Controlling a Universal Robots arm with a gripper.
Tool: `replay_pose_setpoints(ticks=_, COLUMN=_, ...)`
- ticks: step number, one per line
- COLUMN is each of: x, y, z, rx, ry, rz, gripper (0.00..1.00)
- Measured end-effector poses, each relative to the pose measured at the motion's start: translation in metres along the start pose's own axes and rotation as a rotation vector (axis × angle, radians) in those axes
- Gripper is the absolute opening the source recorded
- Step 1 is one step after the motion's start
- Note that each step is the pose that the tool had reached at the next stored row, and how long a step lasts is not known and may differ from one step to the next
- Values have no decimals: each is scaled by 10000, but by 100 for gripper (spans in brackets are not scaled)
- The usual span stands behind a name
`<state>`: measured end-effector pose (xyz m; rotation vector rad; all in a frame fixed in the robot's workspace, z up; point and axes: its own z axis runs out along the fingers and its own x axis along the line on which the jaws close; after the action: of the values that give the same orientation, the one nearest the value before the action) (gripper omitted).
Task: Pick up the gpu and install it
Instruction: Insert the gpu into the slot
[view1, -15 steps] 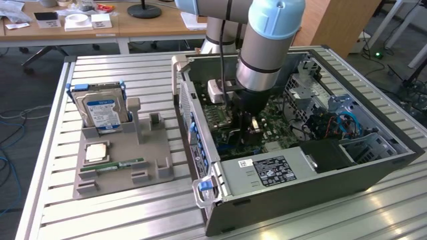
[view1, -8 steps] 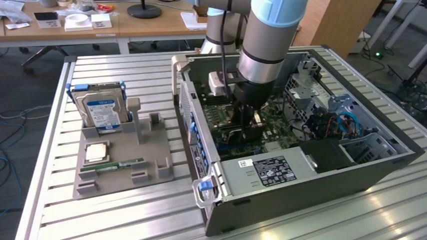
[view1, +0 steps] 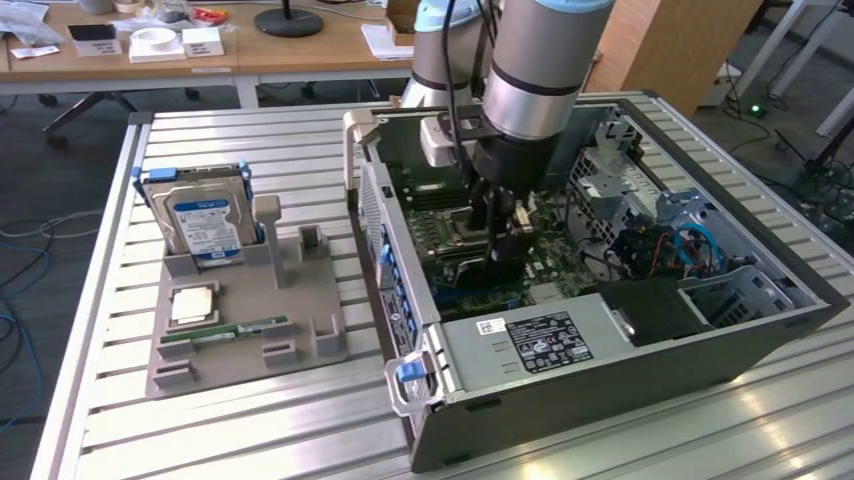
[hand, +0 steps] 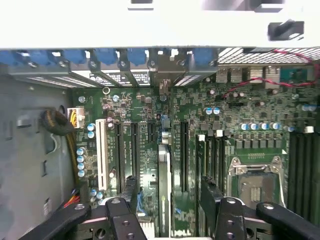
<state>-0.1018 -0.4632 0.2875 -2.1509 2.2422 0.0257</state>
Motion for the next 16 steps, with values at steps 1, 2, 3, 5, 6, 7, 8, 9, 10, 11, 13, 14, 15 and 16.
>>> replay_pose_setpoints(ticks=1, x=-1, y=0, z=-34, rx=0, ry=1, rz=0, gripper=63)
replay_pose_setpoints(ticks=2, x=-2, y=-1, z=-66, rx=0, ry=0, rz=0, gripper=63)
replay_pose_setpoints(ticks=3, x=-3, y=-1, z=-96, rx=0, ry=0, rz=0, gripper=63)
replay_pose_setpoints(ticks=5, x=-6, y=-2, z=-155, rx=0, ry=-1, rz=1, gripper=63)
replay_pose_setpoints(ticks=6, x=-7, y=-2, z=-184, rx=1, ry=-1, rz=0, gripper=63)
replay_pose_setpoints(ticks=7, x=-8, y=-2, z=-212, rx=0, ry=-1, rz=0, gripper=63)
replay_pose_setpoints(ticks=8, x=-9, y=-3, z=-240, rx=-1, ry=1, rz=0, gripper=63)
replay_pose_setpoints(ticks=9, x=-9, y=-3, z=-263, rx=0, ry=0, rz=0, gripper=63)
replay_pose_setpoints(ticks=10, x=-10, y=-3, z=-285, rx=0, ry=0, rz=0, gripper=63)
replay_pose_setpoints(ticks=11, x=-11, y=-3, z=-306, rx=0, ry=-1, rz=0, gripper=63)
replay_pose_setpoints(ticks=13, x=-13, y=-4, z=-345, rx=0, ry=-1, rz=0, gripper=63)
replay_pose_setpoints(ticks=14, x=-13, y=-4, z=-363, rx=0, ry=-1, rz=0, gripper=63)
replay_pose_setpoints(ticks=15, x=-14, y=-4, z=-381, rx=0, ry=0, rz=0, gripper=63)
replay_pose_setpoints(ticks=16, x=-14, y=-4, z=-398, rx=0, ry=0, rz=1, gripper=63)
